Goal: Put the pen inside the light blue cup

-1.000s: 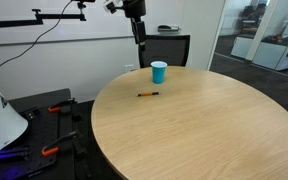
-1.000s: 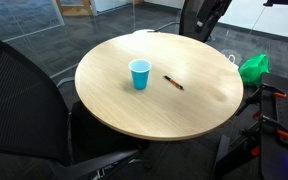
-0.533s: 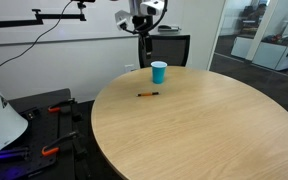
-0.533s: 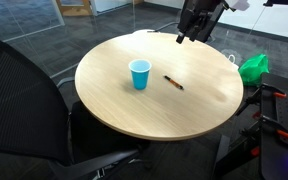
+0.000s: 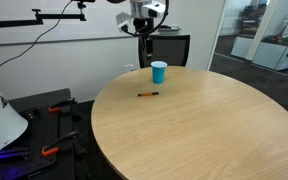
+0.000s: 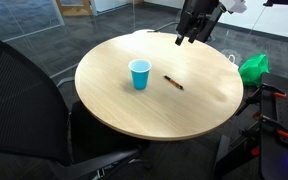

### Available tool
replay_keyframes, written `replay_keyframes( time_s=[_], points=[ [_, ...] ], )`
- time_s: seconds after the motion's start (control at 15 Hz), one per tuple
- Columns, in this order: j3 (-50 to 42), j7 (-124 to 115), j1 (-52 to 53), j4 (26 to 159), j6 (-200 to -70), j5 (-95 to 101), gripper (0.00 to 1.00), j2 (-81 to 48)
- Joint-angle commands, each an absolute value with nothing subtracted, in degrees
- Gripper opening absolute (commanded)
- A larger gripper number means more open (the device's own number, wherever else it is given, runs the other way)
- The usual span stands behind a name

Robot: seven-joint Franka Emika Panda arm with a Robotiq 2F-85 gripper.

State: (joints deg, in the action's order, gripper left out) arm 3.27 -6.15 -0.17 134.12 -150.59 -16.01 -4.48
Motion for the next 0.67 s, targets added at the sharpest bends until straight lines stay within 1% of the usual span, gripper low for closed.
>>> replay_keyframes(
  time_s=[0.0, 0.6],
  points=[
    [2.9, -5.7, 0.2, 133.4, -148.9, -17.0, 1.0, -5.9],
    [3.1, -5.8, -1.0, 127.6, -151.7, -17.8, 1.0, -19.0]
  ],
)
